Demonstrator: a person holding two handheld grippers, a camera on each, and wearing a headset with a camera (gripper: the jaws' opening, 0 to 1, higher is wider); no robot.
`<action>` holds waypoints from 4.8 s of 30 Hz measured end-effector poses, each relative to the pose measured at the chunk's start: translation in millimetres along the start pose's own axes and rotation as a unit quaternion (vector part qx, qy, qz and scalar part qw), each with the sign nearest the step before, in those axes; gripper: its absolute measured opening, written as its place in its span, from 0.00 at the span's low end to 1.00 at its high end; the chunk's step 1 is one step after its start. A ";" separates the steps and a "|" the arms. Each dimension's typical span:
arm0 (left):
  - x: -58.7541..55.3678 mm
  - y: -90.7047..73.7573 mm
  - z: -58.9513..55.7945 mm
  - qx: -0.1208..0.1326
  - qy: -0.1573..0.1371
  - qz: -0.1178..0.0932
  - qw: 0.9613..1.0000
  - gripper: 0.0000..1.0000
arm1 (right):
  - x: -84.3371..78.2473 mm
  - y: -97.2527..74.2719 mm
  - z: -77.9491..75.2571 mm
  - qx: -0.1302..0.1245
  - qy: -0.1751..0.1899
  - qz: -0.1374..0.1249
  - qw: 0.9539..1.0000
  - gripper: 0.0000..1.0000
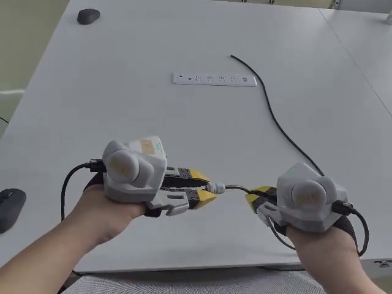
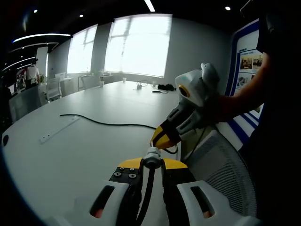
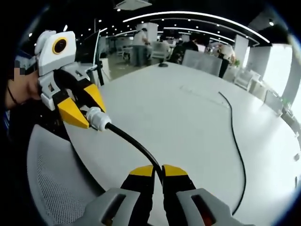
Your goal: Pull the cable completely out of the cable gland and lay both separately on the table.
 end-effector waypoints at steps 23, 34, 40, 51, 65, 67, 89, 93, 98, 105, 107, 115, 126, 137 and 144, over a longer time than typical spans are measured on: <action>-3.5 1.3 6.1 -0.005 -0.004 0.004 1.000 0.15 | -18.2 6.1 -10.9 -0.007 0.063 0.028 0.998 0.02; -2.6 -5.7 11.8 -0.005 -0.025 -0.012 1.000 0.15 | 1.6 -17.5 -2.9 0.008 -0.014 -0.003 1.000 0.12; -6.0 -7.5 11.2 -0.009 -0.023 -0.009 1.000 0.15 | 36.4 -29.6 23.0 0.038 -0.082 -0.042 0.995 0.15; -2.2 -5.5 11.2 -0.015 -0.011 -0.007 1.000 0.15 | 55.6 -15.3 53.7 0.034 -0.223 -0.049 0.973 0.05; -0.1 -5.8 10.9 -0.014 0.005 -0.006 1.000 0.15 | 54.5 -15.5 53.0 0.037 -0.206 -0.058 0.976 0.01; 0.0 -5.0 10.0 -0.015 0.008 -0.006 1.000 0.15 | 53.8 -15.2 51.5 0.035 -0.202 -0.057 0.977 0.01; 5.4 -7.6 13.2 -0.009 0.010 -0.017 1.000 0.15 | 39.6 -9.7 21.6 0.012 -0.102 -0.044 0.994 0.01; 5.5 -8.0 14.5 -0.008 0.009 -0.018 1.000 0.15 | 35.8 -7.2 16.3 0.007 -0.080 -0.037 0.996 0.01; 5.9 -9.3 15.1 -0.008 0.010 -0.020 1.000 0.15 | 29.9 -3.5 9.7 0.003 -0.045 -0.027 0.999 0.01; 5.2 -10.9 15.2 -0.007 0.011 -0.020 1.000 0.15 | 17.4 3.3 0.2 -0.009 -0.003 -0.008 1.000 0.01; 5.0 -11.4 15.2 -0.007 0.012 -0.020 1.000 0.15 | 12.0 5.3 -2.5 -0.011 0.019 0.001 1.000 0.01; 3.3 -12.0 14.0 -0.007 0.014 -0.018 1.000 0.15 | -15.7 15.2 -11.1 -0.017 0.104 0.038 0.994 0.01; 2.6 -10.2 9.5 -0.010 0.016 -0.016 1.000 0.15 | -23.2 15.8 -10.6 -0.021 0.122 0.048 0.991 0.01; 1.7 -12.0 9.3 -0.009 0.016 -0.014 1.000 0.15 | -25.7 12.5 -7.4 -0.013 0.103 0.047 0.994 0.02; 1.9 -12.5 11.7 -0.005 0.010 -0.015 1.000 0.15 | -25.8 9.8 -6.0 -0.006 0.063 0.046 0.997 0.04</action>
Point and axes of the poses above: the centre of the closed fingertips' face, and the gripper's own axes: y roughly forward along the fingers, z roughly to its left, x roughly out of its top, the point moved 1 cm from there along -y, roughly backward along the fingers, and after that the axes turned 11 degrees about -x, right-handed, at the moved point
